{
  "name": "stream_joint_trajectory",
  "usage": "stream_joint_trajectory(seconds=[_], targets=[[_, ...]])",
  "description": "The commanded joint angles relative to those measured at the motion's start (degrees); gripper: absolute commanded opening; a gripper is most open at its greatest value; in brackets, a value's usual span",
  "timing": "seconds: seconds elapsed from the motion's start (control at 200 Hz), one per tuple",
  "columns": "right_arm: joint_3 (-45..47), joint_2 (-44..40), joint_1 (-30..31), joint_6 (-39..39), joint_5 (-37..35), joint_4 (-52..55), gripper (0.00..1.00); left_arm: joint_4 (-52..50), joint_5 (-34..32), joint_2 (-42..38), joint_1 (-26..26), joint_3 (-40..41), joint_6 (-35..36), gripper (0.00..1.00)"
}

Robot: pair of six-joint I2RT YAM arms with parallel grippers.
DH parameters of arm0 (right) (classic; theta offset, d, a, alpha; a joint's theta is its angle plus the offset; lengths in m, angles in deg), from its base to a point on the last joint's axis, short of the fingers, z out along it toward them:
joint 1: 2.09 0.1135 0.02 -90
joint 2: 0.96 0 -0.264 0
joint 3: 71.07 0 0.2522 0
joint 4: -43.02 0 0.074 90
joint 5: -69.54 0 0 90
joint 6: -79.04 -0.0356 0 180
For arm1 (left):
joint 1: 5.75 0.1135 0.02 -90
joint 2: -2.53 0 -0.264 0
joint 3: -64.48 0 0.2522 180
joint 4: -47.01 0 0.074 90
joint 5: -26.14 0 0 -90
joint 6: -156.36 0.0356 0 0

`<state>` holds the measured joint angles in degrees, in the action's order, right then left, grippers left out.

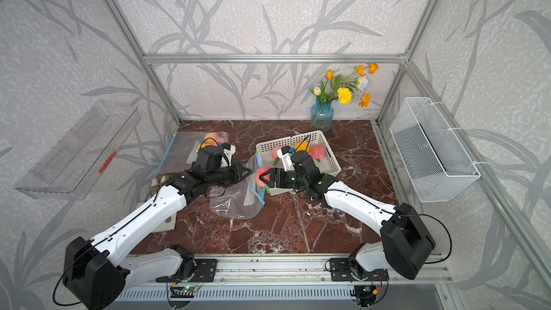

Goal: Place the peach in a zip-top bag and seal the zipper
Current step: Place the peach in the zipper food storage bag.

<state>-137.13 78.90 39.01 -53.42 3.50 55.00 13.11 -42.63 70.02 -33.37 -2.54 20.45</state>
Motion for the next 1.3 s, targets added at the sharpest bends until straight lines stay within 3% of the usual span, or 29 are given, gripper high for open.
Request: stream_joint_trajectory(seconds=[0.0, 0.185, 0.31, 0.785, 0.89, 1.085, 1.295], targets=[[-3.31, -0.11, 1.82, 5.41, -3.77, 8.53, 0.57, -1.98, 0.30, -1.12, 0.15, -2.09, 2.20, 0.00], [-8.51, 1.72, 5.44, 11.22, -7.50, 14.59, 0.58, -3.22, 0.86, -1.35, 0.18, -3.08, 3.37, 0.00], [-12.23, 2.82, 7.60, 13.92, -13.95, 20.78, 0.58, -3.30, 1.86, -1.47, 0.13, -3.35, 3.48, 0.00], [-24.65, 9.39, 13.65, 7.25, -34.39, 36.69, 0.59, -3.76, 3.66, -4.73, 0.17, -4.05, 3.28, 0.00], [-24.63, 8.72, 13.66, 7.66, -31.98, 34.65, 0.59, -3.92, 3.46, -5.18, 0.19, -3.75, 3.28, 0.00], [-19.91, 6.01, 13.58, 10.46, -18.55, 21.53, 0.60, -3.67, 3.64, -4.91, 0.16, -3.29, 3.41, 0.00], [-15.60, 3.33, 11.84, 7.54, -13.35, 14.49, 0.60, -3.64, 3.90, -5.59, 0.18, -2.53, 3.36, 0.00]])
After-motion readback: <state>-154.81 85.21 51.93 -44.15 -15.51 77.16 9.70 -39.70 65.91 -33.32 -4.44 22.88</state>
